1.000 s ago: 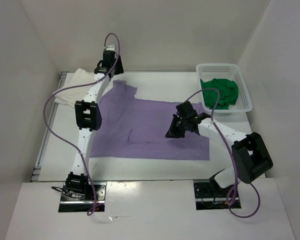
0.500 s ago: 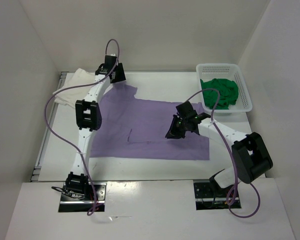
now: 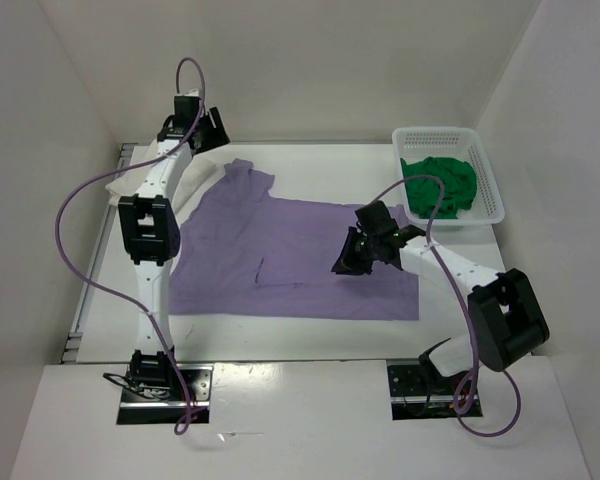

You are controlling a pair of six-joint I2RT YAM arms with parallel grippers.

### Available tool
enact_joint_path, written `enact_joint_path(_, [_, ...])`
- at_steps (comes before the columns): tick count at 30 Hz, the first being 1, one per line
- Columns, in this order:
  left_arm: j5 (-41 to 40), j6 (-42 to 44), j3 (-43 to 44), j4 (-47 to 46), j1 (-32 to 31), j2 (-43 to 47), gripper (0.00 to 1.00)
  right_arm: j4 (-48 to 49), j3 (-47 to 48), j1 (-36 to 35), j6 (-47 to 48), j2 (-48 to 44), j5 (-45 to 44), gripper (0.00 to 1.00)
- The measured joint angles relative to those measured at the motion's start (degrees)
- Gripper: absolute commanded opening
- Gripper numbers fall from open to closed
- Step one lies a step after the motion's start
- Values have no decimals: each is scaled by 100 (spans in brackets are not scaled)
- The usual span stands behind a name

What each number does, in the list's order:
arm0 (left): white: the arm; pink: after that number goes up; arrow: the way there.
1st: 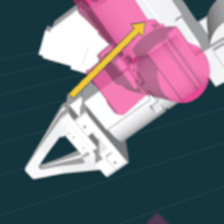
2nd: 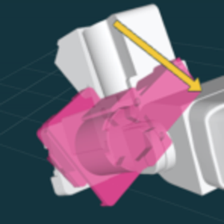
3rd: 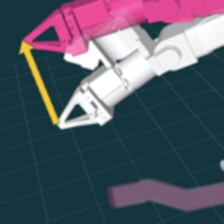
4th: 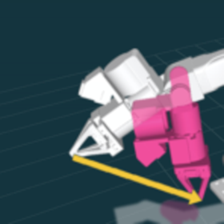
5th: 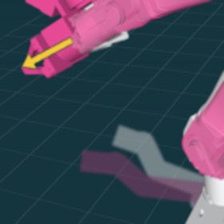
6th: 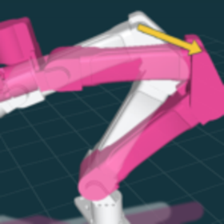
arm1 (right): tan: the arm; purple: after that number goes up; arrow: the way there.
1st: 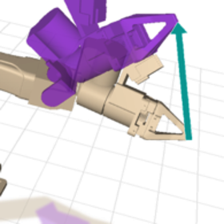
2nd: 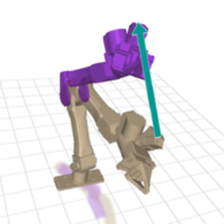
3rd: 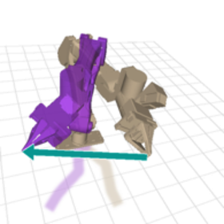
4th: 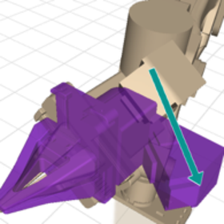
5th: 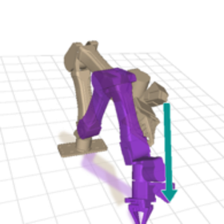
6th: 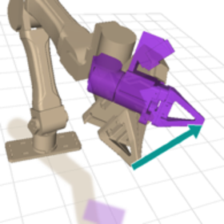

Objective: Fold and stack the t-shirts
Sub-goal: Grap the side of the flattened tshirt furthest away from the robot with both arms

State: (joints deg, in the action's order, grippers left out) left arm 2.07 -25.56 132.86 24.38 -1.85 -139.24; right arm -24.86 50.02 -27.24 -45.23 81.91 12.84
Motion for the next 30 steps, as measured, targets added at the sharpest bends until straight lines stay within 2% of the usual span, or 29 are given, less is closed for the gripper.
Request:
enact_joint_path(10, [-221, 140, -142, 116, -361, -205, 75, -96, 0, 17, 168, -94, -2, 21])
enact_joint_path(12, [-219, 140, -17, 146, -385, -321, 73, -142, 0, 17, 170, -177, -13, 21])
enact_joint_path(17, [-216, 157, 671, 435, -358, -807, 65, -164, 0, 17, 142, -378, -37, 21])
enact_joint_path(23, [-210, 177, 1932, 1001, -339, -1543, 69, -188, -2, 20, 116, -422, -105, 21])
enact_joint_path(25, [-173, 175, 2074, 1097, -302, -1639, 66, -190, -2, 17, 96, -422, -136, 21])
enact_joint_path(30, [-79, 170, 2120, 1231, -249, -1679, 68, -192, -63, 20, 7, -439, -160, 21])
